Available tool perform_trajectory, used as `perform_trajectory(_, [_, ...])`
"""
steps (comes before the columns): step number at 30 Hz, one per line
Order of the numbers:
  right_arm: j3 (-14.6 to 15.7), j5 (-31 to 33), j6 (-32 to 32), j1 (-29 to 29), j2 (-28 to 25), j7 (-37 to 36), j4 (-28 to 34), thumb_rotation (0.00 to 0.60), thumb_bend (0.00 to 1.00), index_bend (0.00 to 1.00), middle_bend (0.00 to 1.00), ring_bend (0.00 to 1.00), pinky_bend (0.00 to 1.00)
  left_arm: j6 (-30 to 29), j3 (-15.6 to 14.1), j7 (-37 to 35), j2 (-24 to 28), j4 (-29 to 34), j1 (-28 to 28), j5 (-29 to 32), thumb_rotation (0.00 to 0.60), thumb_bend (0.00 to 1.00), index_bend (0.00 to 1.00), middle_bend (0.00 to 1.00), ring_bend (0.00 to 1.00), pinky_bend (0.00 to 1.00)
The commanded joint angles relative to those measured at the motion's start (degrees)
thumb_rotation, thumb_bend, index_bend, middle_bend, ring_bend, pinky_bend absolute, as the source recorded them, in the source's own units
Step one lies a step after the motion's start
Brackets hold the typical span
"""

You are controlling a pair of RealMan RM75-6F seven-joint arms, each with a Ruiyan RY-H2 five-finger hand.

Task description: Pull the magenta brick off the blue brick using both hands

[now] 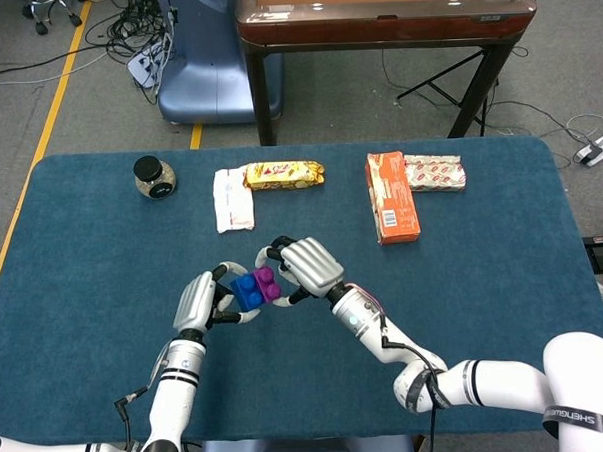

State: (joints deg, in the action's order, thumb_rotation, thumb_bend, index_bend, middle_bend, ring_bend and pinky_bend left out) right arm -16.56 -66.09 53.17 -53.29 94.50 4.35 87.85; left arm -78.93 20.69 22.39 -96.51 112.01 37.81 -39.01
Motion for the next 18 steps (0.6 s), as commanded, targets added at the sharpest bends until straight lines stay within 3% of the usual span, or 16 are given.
perform_trajectory(1, [-0.06,-0.12,-0.03,0.07,0.1,-0.4,-0.09,0.6,0.16,0.68,1.0,1.0,1.0,-0.05,-0.13,0.27,0.03,-0.08,-0.03,0.02,0.598,0.0,0.54,1.0,1.0,1.0])
perform_trajectory(18, [-0.2,-2.01,-0.12,0.79,0.64,-4.58,-1.33,0.6,0.19,0.71,1.0,1.0,1.0,-0.16,-0.83,1.45,-0.67,-1.19,-0.04,-0.7,0.6,0.0,0.68,1.0,1.0,1.0])
